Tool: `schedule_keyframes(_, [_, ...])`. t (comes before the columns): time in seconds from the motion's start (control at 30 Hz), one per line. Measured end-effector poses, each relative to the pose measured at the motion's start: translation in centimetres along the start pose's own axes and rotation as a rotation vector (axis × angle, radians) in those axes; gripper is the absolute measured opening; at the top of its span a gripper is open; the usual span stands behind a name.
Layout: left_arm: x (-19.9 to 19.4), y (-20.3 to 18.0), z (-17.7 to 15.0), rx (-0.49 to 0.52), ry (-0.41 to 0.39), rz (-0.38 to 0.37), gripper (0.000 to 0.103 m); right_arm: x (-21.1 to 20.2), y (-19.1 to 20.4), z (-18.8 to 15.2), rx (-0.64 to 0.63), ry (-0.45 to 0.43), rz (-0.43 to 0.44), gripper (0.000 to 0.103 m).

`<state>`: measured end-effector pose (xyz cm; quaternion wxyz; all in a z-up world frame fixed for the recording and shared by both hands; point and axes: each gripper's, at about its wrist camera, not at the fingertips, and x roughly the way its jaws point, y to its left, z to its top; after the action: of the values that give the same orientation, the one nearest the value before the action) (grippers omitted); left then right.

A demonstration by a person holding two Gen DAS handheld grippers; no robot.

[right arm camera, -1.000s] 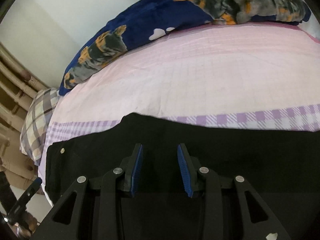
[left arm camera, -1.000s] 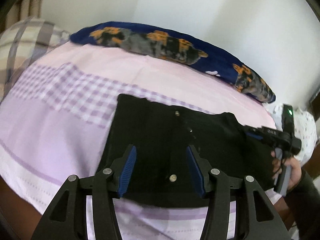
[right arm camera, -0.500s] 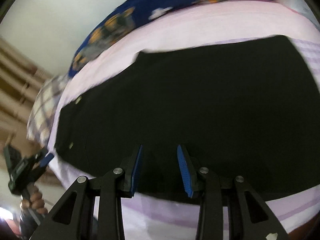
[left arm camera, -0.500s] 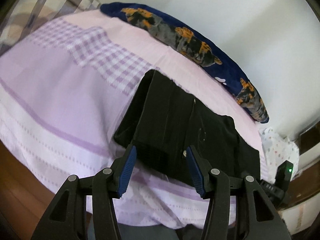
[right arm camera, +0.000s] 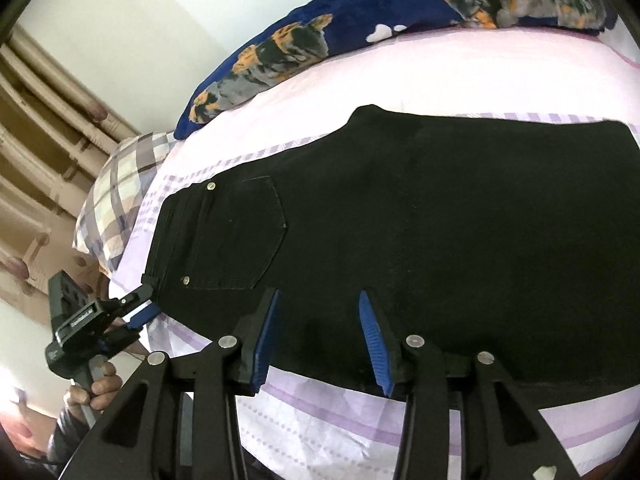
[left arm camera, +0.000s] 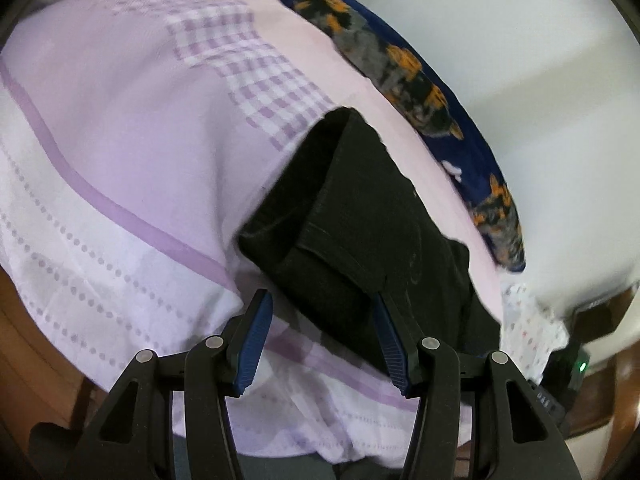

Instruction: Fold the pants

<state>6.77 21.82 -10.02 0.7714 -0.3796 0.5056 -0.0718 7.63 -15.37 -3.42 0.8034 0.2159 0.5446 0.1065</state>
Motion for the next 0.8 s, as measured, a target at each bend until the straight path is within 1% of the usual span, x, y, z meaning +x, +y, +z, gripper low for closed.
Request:
schedule_keyframes(0.03, [0.1,0.3,0.1,-0.015,0.003,-0.004,0.053,0.0,-0.1,0.0,0.006,-0.001,-0.003,0.040])
schedule_keyframes(0.13, [0.5,1.3,0.5,-0.058,0.005,-0.053,0.053,0.1,-0.2,0.1,0.009,0.003,-0.008,0.040])
schedule_keyframes(0.27, [0.7,1.3,1.0,-0.048,-0.012,-0.065,0.054,0.4,-0.1,0.4,0.014,0.009,-0.011,0.040])
schedule_keyframes(0.5, [1.2,1.7,2.1,-0.069,-0.028,-0.098,0.056,0.8,0.5,0.5,0.006,0.008,-0.011,0.040])
schedule_keyframes(0.63, [1.1,2.1,1.9,-0.112,-0.048,-0.120,0.055,0.8,0.8,0.6,0.008,0.003,-0.006,0.040])
schedule_keyframes(0.67, [1.1,2.1,1.8,-0.112,-0.054,-0.112,0.046,0.8,0.8,0.7,0.010,0.001,-0.005,0.040])
schedule_keyframes(0.7, [1.2,1.9,1.8,-0.093,-0.057,-0.073,0.034,0.7,0.8,0.7,0.012,-0.002,-0.005,0.040])
schedule_keyframes(0.73, [1.2,1.7,1.8,-0.079,-0.058,-0.053,0.032,0.6,0.7,0.6,0.016,-0.007,-0.006,0.040])
schedule_keyframes(0.8, [0.9,1.0,1.8,-0.045,-0.077,-0.050,0.026,0.3,0.5,0.7,0.026,-0.015,-0.004,0.040])
